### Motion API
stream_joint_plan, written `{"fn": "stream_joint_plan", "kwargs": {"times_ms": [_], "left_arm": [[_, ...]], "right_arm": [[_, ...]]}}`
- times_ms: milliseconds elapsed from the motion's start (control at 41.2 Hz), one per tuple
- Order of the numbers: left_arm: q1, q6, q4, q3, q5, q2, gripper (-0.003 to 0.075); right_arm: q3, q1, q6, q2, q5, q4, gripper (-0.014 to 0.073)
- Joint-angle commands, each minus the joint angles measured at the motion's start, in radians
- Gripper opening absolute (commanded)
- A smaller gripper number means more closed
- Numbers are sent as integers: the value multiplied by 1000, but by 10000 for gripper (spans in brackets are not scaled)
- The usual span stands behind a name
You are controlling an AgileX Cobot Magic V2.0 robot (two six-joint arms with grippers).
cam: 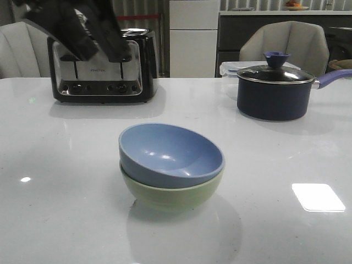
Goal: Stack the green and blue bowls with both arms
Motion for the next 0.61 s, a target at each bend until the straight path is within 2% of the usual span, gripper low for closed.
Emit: {"fn": "stream_joint_plan", "kwargs": {"times_ms": [0,364,485,582], "left_arm": [[-7,6,13,61,-37,-160,435],[-7,6,50,347,-46,-564,435],[-7,6,73,419,-56,-672,435],[-7,-31,138,454,-57,-743,434]], "right_arm": [[-25,-1,-11,-5,-69,8,498],[-25,-1,-11,-5,-69,16,498],[-25,-7,-8,-6,-32,-33,498],[-25,-7,51,-6,15,-76,498]]}}
